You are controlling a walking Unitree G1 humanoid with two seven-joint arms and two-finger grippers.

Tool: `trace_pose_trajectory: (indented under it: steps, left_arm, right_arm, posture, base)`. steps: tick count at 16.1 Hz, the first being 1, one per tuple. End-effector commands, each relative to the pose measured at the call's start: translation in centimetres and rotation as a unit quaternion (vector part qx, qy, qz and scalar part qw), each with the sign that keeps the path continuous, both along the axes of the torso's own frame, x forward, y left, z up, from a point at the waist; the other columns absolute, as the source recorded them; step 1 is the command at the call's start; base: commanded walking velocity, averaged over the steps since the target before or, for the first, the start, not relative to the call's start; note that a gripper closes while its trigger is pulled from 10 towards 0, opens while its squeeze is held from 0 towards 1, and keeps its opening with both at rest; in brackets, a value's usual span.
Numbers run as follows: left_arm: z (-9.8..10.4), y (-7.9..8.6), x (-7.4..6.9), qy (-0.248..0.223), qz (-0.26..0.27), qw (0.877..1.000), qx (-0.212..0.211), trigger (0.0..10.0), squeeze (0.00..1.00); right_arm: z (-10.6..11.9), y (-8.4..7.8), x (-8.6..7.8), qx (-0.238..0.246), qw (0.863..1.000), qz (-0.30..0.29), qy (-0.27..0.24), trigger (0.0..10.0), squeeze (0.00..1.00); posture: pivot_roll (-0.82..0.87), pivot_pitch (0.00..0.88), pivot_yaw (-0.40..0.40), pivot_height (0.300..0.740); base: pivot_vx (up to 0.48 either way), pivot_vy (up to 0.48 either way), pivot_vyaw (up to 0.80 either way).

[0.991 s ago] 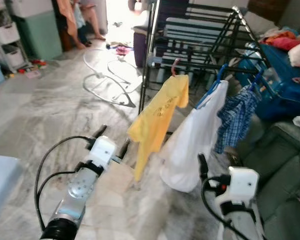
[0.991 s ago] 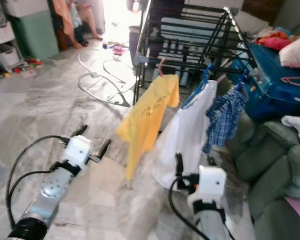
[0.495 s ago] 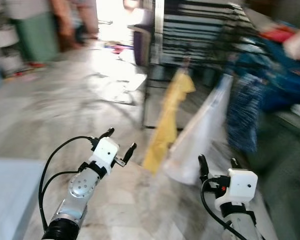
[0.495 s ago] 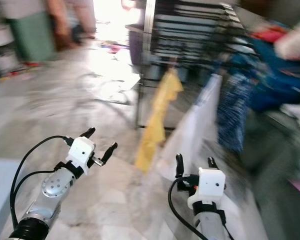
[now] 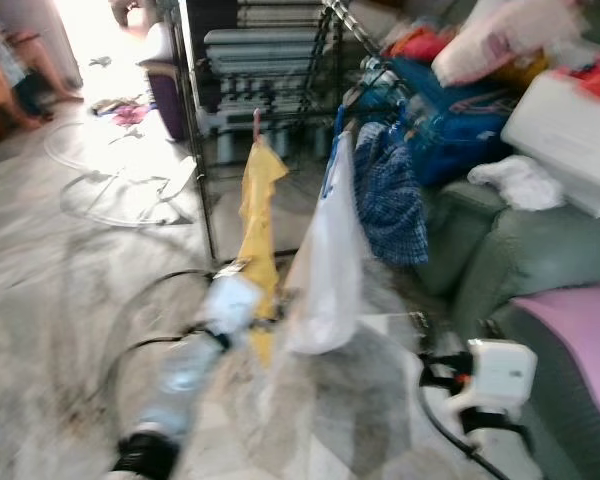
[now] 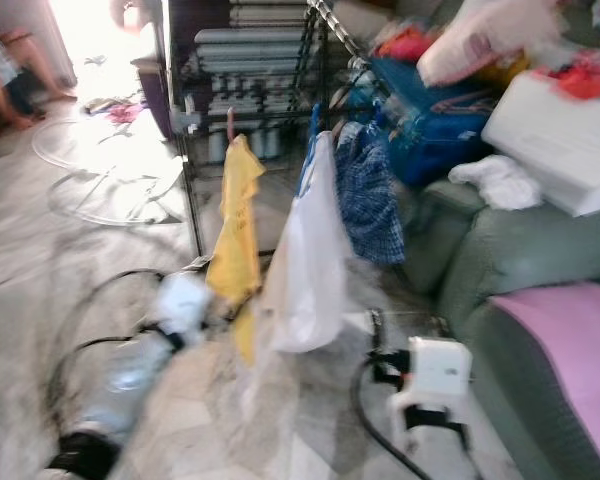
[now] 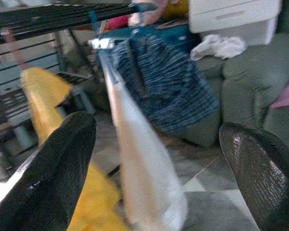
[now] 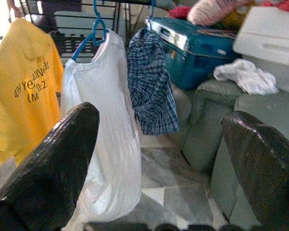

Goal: Hang hanger

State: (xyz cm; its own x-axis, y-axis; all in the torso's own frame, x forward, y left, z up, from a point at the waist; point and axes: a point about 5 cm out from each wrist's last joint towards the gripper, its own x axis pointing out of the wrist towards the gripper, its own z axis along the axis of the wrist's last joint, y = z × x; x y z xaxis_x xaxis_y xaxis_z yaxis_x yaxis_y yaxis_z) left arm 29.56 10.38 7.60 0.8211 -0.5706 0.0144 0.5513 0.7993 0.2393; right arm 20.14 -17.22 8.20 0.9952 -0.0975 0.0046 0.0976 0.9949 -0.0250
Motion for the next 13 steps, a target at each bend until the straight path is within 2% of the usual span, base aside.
trace_pose_trajectory:
  steps: [1,6,8,13]
  left_arm:
    - [-0.1,1.2,0.2,0.006,0.013,1.000,0.013,10.0,0.00]
    - [-0.4,0.7,0.5,0.010,0.012,1.000,0.011,10.0,0.00]
    - [-0.3,0.0,0.5,0.008,0.004,1.000,0.008,10.0,0.00]
    - [-0.7,-0.2,0.5,0.013,0.005,1.000,0.008,10.0,0.00]
  right_arm:
    - [0.1,0.6,0.1,0.008,1.000,0.003,-0.005,10.0,0.00]
    - [0.4,0.9,-0.2,0.001,1.000,0.021,-0.012,10.0,0.00]
    - [0.4,0.7,-0.2,-0.006,1.000,0.012,-0.011,10.0,0.00]
    - [0.2,0.6,-0.4,-0.010,1.000,0.011,-0.003,10.0,0.00]
  posture:
    - [0.02,0.020,-0.026,0.740]
    - [0.01,0.021,-0.022,0.740]
    - [0.00,0.019,-0.022,0.740]
    - [0.00,0.026,-0.033,0.740]
  base:
    - [0.281,0.000,0.00]
    - [0.284,0.000,0.00]
    - [0.287,0.000,0.00]
    - [0.286,0.000,0.00]
